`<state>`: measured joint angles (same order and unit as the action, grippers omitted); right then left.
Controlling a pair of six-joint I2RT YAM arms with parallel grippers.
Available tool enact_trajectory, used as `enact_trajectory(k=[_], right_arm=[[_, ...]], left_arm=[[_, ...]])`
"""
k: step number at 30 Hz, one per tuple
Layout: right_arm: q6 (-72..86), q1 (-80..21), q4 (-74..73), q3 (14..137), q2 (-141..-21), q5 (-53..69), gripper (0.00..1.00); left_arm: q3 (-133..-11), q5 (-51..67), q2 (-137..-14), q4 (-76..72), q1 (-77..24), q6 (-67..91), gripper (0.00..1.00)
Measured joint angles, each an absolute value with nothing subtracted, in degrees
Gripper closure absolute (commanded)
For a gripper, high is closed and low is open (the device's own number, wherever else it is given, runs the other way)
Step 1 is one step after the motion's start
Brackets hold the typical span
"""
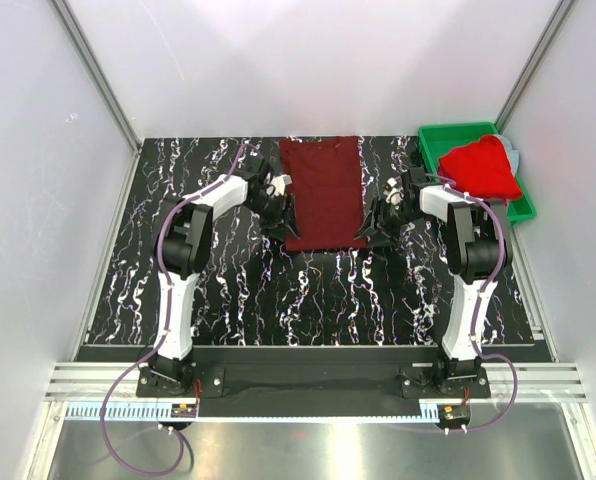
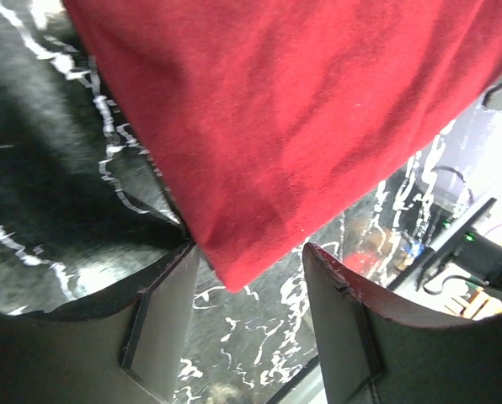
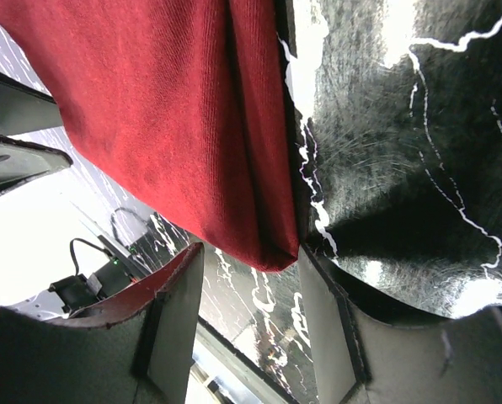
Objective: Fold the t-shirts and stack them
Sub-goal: Fold the tshirt
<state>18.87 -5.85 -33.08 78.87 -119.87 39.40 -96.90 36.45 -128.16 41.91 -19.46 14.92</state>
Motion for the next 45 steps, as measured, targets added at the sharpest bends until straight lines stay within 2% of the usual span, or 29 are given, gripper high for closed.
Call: enact_trajectory(k=[7,12,14,15,18,19,24,35,45], right_arm=[[19.09,-5.78,-32.77,78.65,-119.87,39.72,0.45],[19.25,-5.67,-32.27,78.3,-120.07,39.68,0.78],[19.35,-5.65,-32.14,78.26,-120.27,39.77,0.82],[19.49,-5.63,-32.08,78.26,-120.31,39.83,0.9],[19.33,-5.63,-31.79,78.26,-120.57,40.1,1.0],[19.25,-5.63,-31.77,78.26,-120.6,40.1,1.0],[19.29,-5.63,-31.7,78.15,-120.6,40.21,1.0],[18.81,-5.48,-32.01,76.75,-117.97,43.0,1.0],[15.57,-5.48,-36.25,76.82,-110.19,46.48,1.0]], left_arm=[[-97.01,38.89,-129.05,40.97,-20.29,15.75,0.45],[-97.01,39.07,-129.25,40.84,-20.47,16.1,0.51],[-96.99,38.94,-129.27,40.84,-20.45,16.1,0.51],[-96.97,38.79,-129.27,40.84,-20.47,16.1,0.51],[-96.86,38.57,-129.27,40.8,-20.43,16.12,0.55],[-96.71,38.48,-129.25,40.73,-20.4,16.14,0.59],[-95.22,37.63,-129.23,40.66,-19.77,16.21,1.0],[-95.11,36.88,-128.09,43.31,-19.22,14.46,1.0],[-95.11,36.88,-119.61,48.42,-18.96,11.38,1.0]])
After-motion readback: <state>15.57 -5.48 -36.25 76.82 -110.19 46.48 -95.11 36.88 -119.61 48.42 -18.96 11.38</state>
